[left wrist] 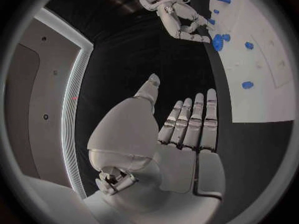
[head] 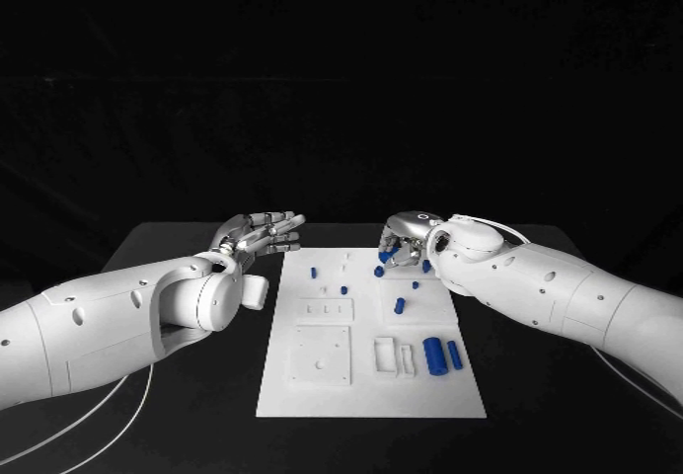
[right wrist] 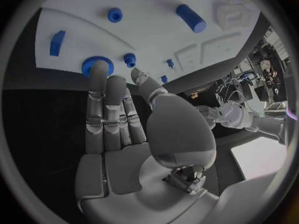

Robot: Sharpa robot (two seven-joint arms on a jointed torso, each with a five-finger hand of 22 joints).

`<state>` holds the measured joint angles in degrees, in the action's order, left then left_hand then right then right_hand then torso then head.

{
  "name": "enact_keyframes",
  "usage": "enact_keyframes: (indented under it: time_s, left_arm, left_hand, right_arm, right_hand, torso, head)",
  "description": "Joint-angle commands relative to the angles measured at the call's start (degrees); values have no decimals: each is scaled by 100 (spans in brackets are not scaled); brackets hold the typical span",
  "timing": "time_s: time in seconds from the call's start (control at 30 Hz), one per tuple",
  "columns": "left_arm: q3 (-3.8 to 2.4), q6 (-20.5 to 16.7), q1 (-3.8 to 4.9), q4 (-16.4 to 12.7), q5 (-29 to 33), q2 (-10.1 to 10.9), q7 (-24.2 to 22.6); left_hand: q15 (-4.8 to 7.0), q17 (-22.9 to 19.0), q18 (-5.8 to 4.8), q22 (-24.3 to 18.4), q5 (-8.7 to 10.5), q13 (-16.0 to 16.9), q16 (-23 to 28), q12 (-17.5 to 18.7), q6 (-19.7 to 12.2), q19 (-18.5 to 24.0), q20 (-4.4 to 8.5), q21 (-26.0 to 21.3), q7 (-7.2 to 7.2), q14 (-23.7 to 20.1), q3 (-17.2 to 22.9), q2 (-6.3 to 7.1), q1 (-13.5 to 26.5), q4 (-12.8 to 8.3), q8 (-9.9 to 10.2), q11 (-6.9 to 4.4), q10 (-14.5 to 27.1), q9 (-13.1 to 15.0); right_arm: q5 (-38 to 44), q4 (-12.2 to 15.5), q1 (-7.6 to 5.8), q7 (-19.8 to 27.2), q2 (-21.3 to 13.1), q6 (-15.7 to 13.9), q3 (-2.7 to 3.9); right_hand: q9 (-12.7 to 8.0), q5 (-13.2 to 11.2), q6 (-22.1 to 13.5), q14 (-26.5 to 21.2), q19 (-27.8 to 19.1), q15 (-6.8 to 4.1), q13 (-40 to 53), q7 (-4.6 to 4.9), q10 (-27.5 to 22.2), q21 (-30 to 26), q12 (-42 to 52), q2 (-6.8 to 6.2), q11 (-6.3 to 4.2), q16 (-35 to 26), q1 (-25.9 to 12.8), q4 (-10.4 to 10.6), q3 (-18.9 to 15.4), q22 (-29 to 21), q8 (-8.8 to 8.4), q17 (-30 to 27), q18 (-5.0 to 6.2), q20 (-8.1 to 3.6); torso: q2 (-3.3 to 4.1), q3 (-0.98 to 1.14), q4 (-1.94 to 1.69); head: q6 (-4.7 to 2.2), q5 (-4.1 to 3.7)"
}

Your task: Assemble the parts on the task board

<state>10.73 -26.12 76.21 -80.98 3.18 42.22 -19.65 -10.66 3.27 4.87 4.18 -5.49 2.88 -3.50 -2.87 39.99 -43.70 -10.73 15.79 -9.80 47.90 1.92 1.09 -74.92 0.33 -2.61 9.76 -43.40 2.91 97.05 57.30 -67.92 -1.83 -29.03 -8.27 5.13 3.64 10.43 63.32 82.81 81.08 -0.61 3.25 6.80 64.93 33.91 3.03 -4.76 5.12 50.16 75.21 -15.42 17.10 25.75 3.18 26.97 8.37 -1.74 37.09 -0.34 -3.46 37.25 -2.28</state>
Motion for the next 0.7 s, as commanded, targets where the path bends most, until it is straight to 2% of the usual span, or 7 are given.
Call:
enact_keyframes:
  time_s: [0.03, 0.2, 0.23, 0.37, 0.5, 0.7]
  left_arm:
    - [-9, 79, 32, -51, 18, 5, -41]
    - [-12, 77, 53, -84, 18, 18, -38]
    - [-13, 77, 57, -89, 18, 22, -37]
    - [-14, 76, 68, -99, 18, 29, -33]
    - [-14, 80, 83, -107, 18, 31, -32]
    - [-15, 82, 104, -104, 18, 35, -32]
  left_hand:
    - [13, -8, -21, -3, 3, -6, 20, 3, -29, 46, -12, -9, 0, -44, 25, 50, 9, -3, -31, 4, 43, 2]
    - [12, -8, -21, -3, 6, -6, 21, 4, -56, 48, -13, -10, -7, -56, 26, 60, 8, 1, -27, 10, 62, -1]
    - [12, -8, -21, -3, 6, -6, 21, 4, -56, 48, -13, -10, -7, -56, 26, 60, 8, 1, -27, 10, 62, -1]
    - [11, -8, -19, -4, 7, -7, 20, 5, -83, 51, -14, -9, -18, -51, 42, 82, 2, 19, -26, 16, 83, -2]
    - [11, -8, -19, -4, 7, -7, 20, 5, -83, 51, -14, -9, -18, -51, 42, 82, 2, 19, -26, 16, 83, -2]
    - [11, -8, -19, -4, 7, -7, 20, 5, -83, 51, -14, -9, -18, -51, 42, 82, 2, 19, -26, 16, 83, -2]
  right_arm:
    - [86, 38, -1, -20, 2, 269, -4]
    - [70, 88, 0, -15, 3, 311, -6]
    - [69, 99, 0, -15, 3, 320, -6]
    - [66, 107, 1, -17, 12, 351, -6]
    - [68, 93, 9, -24, 27, 372, -9]
    - [102, 60, 21, -36, 53, 346, -12]
  right_hand:
    - [6, 33, 15, -16, 14, 1, 10, -19, 26, 26, 26, 9, -2, 31, -61, -16, 51, 60, 37, -13, 42, -10]
    - [6, 41, 30, -23, 20, 0, 10, -16, 42, -7, 25, 5, -6, 58, -89, -11, 91, 257, 37, -32, 35, -12]
    - [6, 35, 32, -30, 33, -14, 7, -22, 47, -5, 25, 7, -10, 72, -105, -10, 104, 338, 32, -30, -90, -59]
    - [7, 43, 31, -27, 41, -14, 10, -14, 44, -26, 26, 0, -9, 72, -106, -8, 102, 384, 35, -35, -63, -38]
    - [7, 43, 34, -28, 58, -14, 10, -16, 41, -92, 27, 8, -10, 81, -104, -6, 118, 503, 37, -42, -54, -35]
    - [7, 55, 40, -32, 84, -15, 10, -11, 45, -181, 26, 13, -9, 105, -116, -7, 205, 677, 37, -40, -51, -38]
  torso:
    - [56, 10, -23]
    - [83, 14, -37]
    - [90, 16, -39]
    - [109, 12, -28]
    - [128, 3, -40]
    - [143, 2, -44]
  head:
    - [-35, -23]
    - [-55, -21]
    - [-62, -20]
    - [-92, -21]
    - [-96, -29]
    - [-102, -39]
